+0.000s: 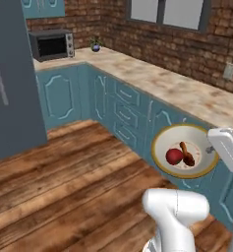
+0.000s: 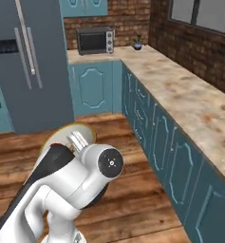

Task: Place the bowl containing the chicken drumstick and tomato in the microwave. Close the microwave door and press the start button to microwave the meal.

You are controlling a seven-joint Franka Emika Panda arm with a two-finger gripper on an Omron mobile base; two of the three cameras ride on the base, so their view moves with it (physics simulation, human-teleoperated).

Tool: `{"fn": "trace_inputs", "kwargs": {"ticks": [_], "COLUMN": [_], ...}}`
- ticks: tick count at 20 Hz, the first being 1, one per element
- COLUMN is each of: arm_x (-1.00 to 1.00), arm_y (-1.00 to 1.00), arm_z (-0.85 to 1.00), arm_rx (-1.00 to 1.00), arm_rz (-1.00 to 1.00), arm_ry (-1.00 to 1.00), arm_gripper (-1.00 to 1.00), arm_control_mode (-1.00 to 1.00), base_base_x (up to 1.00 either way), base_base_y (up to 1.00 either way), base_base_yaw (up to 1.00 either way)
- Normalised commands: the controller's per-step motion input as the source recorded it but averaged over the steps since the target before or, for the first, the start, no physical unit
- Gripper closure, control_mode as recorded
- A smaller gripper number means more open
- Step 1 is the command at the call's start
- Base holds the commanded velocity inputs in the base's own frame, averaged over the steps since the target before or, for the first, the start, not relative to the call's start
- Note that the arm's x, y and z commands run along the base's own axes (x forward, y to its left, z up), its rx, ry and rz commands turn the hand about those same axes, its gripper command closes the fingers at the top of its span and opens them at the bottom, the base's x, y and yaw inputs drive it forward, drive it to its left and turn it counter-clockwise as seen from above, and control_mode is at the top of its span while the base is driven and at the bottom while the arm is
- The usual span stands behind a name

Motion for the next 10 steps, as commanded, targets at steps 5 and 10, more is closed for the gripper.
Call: {"fn": "trace_inputs", "kwargs": {"ticks": [5,10], "arm_x": [0.0,0.0], "arm_y": [0.0,0.0], "arm_z": [0.0,0.0], "arm_rx": [0.0,0.0], "arm_rz": [0.0,0.0], "arm_ry": [0.0,0.0], "arm_gripper": [1.0,1.0], "arm_control_mode": [1.0,1.0], "base_base_x": [0.65,0.71], "base_base_y": [0.1,0.01], "base_base_yaw": [0.72,0.73]}}
